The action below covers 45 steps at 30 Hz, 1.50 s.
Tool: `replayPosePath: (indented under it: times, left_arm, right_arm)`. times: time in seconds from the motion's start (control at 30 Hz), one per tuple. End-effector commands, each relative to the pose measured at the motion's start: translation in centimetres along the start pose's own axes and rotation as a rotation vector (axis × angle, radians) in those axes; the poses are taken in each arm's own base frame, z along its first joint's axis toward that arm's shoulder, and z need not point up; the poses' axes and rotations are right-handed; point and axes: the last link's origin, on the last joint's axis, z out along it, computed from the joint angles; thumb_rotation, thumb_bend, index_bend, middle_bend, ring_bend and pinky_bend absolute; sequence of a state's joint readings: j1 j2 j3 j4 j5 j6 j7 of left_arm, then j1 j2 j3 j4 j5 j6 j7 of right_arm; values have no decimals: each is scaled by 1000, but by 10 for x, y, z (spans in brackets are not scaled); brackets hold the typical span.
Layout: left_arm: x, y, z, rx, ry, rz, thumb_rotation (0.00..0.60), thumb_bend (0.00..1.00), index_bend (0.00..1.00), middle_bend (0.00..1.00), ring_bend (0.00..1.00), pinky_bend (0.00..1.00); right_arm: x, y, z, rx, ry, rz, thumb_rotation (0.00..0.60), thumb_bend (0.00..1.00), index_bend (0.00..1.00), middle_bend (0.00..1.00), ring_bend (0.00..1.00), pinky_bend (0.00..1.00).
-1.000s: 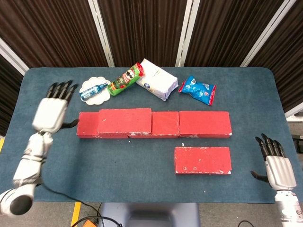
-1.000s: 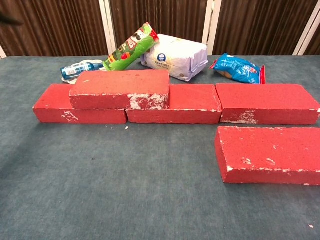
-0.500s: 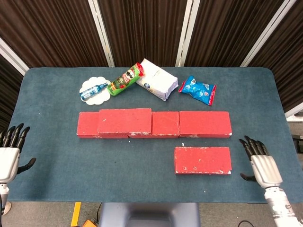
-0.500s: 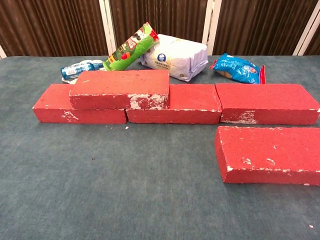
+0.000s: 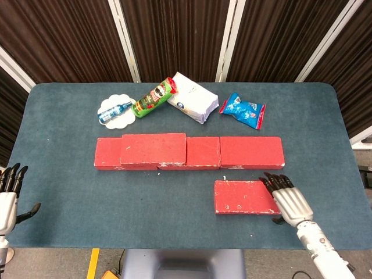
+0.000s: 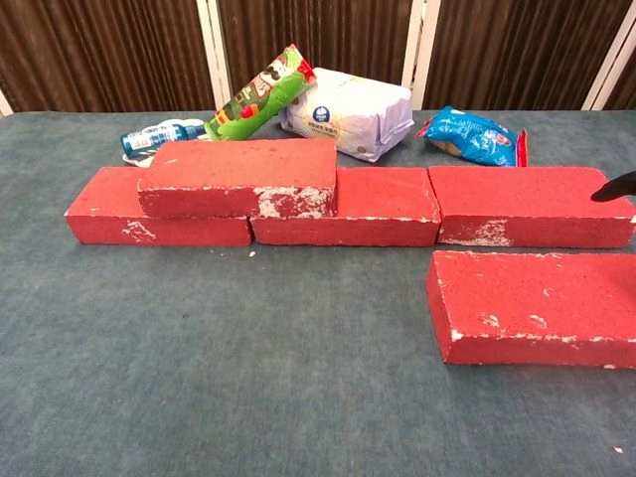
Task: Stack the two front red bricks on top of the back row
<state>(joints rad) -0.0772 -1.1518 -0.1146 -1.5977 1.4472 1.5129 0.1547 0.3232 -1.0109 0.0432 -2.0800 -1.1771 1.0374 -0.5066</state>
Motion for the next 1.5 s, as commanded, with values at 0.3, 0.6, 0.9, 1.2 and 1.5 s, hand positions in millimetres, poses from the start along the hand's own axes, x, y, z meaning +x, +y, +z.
replayPosePath:
  times: [0.3,0.6,0.9,1.2,1.5]
  left_arm:
    - [-1,0,-1,7,-8,-11,600,190,0,0,0,18]
    - [-1,-1,-1,31,-22,-13,600,190,0,0,0,18]
    - [-1,1,-2,23,-15,-1,600,191,0,0,0,18]
    - [0,0,-3,34,-9,0,600,190,0,0,0,18]
    - [0,-1,-2,48,-8,-5,600,191,0,0,0,18]
  right_arm:
    - [-1,-27,35,-21,-117,-57,600,0,52,21,0,0]
    - [-8,-30,53,-47,-139,-56,600,0,52,21,0,0]
    - [-18,-30,63,-61,-170,-53,600,0,52,21,0,0]
    - [-27,-32,71,-61,-178,-67,600,0,59,21,0,0]
    - [-31,-37,74,-46,-166,-84,600,0,115,120,21,0]
